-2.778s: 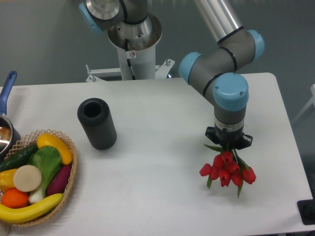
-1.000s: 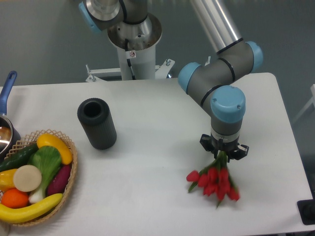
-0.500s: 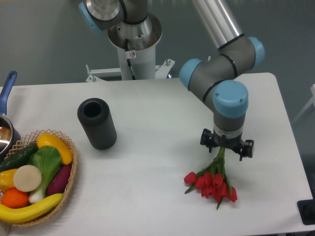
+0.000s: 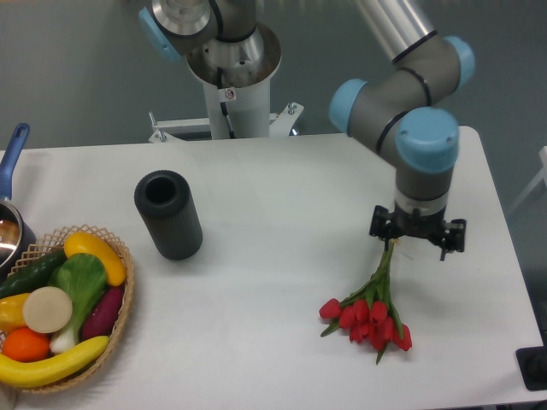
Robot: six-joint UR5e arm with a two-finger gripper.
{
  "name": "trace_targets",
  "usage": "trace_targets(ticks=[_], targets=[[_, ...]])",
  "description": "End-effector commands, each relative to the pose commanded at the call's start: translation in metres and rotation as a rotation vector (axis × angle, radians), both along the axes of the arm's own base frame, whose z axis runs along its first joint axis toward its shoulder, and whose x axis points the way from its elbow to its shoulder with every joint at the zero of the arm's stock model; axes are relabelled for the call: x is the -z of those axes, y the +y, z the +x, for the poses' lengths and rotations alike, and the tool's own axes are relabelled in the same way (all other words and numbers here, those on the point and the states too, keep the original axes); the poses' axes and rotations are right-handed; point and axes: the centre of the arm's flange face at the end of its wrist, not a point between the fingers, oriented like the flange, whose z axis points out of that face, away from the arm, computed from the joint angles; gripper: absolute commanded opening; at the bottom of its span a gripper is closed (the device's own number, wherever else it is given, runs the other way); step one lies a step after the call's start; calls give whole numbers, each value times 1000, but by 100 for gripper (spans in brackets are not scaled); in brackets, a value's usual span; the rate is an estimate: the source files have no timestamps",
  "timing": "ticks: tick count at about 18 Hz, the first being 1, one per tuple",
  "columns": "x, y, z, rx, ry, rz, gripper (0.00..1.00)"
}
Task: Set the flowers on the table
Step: 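Raise the open gripper up and away from the tulips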
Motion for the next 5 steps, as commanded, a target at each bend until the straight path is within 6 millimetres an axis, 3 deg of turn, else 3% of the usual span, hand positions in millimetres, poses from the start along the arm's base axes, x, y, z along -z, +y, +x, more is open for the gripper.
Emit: trace_targets(ticks=[5], targets=[[-7, -20, -16, 47, 17, -14, 100]])
